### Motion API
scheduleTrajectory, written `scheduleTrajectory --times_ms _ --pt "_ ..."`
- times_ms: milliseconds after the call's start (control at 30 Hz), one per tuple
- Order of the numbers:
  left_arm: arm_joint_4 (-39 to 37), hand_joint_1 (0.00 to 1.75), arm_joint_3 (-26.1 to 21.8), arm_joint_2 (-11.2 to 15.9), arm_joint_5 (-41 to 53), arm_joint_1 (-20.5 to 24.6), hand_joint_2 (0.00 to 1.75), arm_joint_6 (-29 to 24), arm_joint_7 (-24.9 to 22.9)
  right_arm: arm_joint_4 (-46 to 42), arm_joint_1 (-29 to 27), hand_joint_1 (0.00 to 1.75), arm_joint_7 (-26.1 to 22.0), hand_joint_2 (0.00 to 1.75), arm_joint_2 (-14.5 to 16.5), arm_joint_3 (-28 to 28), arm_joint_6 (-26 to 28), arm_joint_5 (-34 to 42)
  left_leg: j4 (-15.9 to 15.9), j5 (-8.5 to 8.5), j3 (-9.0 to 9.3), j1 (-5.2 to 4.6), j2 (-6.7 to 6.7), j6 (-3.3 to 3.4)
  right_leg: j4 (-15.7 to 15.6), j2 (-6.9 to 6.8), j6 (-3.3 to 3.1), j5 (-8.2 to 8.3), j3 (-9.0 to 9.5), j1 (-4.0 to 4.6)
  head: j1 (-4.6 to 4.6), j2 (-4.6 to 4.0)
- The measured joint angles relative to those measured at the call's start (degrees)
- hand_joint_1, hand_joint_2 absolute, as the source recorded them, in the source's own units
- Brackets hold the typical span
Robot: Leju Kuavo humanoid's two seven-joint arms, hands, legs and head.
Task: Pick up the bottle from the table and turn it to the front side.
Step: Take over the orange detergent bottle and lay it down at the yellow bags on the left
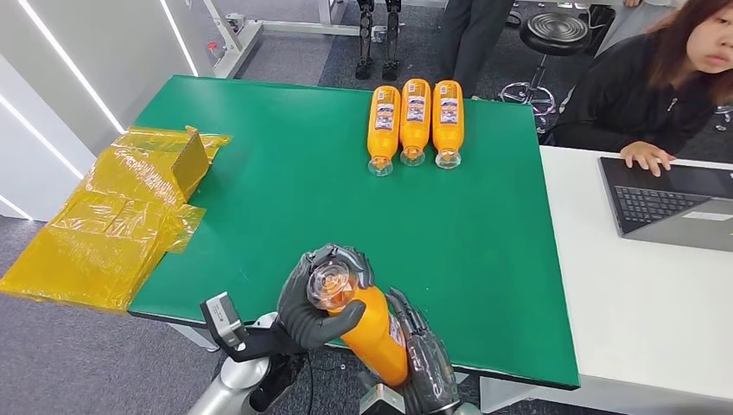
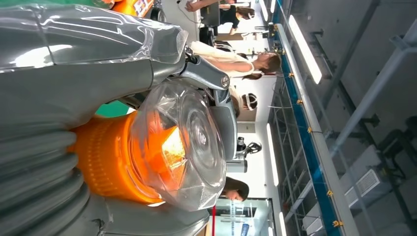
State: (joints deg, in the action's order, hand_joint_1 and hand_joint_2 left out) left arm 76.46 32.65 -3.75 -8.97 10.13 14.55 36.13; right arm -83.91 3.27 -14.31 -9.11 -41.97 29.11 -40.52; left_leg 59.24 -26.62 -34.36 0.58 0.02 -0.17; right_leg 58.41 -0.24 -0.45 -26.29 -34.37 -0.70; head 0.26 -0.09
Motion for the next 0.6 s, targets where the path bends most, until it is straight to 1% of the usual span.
scheduleTrajectory --times_ms 167,300,400,467,600 --pt "-0.01 1.75 0.11 0.08 0.15 0.0 1.75 -0.84 0.02 -0.01 -0.26 0.0 -1.03 1.75 0.0 -0.22 1.72 -0.05 0.0 0.0 0.0 0.0 0.0 0.0 0.0 0.0 0.0 0.0 0.0 0.0 -0.01 0.0" --pt "-0.02 1.75 0.14 0.3 1.05 0.03 1.75 -2.86 0.44 -0.02 -0.4 0.0 -1.72 1.75 0.0 -0.41 2.37 0.22 0.0 0.0 0.0 0.0 0.0 0.0 0.0 0.01 0.0 0.0 -0.01 0.0 0.0 0.0" --pt "-0.03 1.75 0.14 0.58 3.9 0.36 1.75 -6.17 0.71 0.0 -0.34 0.0 -1.91 1.75 0.0 -0.6 2.6 0.58 0.0 0.0 0.0 0.0 0.0 0.0 0.0 0.0 0.0 0.0 -0.01 0.0 0.0 0.0" --pt "-0.08 1.75 0.08 0.88 7.28 1.11 1.75 -9.61 0.88 0.03 -0.24 0.0 -2.12 1.75 0.01 -0.74 2.89 1.04 0.0 0.0 0.0 0.0 0.0 0.0 0.0 0.0 0.0 0.0 0.0 0.0 0.0 0.0" --pt "-0.18 1.75 -1.11 1.73 14.36 3.8 1.75 -16.33 0.88 0.36 0.18 0.0 -2.61 1.75 0.04 -1.21 3.25 1.74 0.0 0.02 0.0 0.01 -0.01 -0.01 0.02 0.0 -0.03 0.03 0.01 0.0 -0.01 0.0"
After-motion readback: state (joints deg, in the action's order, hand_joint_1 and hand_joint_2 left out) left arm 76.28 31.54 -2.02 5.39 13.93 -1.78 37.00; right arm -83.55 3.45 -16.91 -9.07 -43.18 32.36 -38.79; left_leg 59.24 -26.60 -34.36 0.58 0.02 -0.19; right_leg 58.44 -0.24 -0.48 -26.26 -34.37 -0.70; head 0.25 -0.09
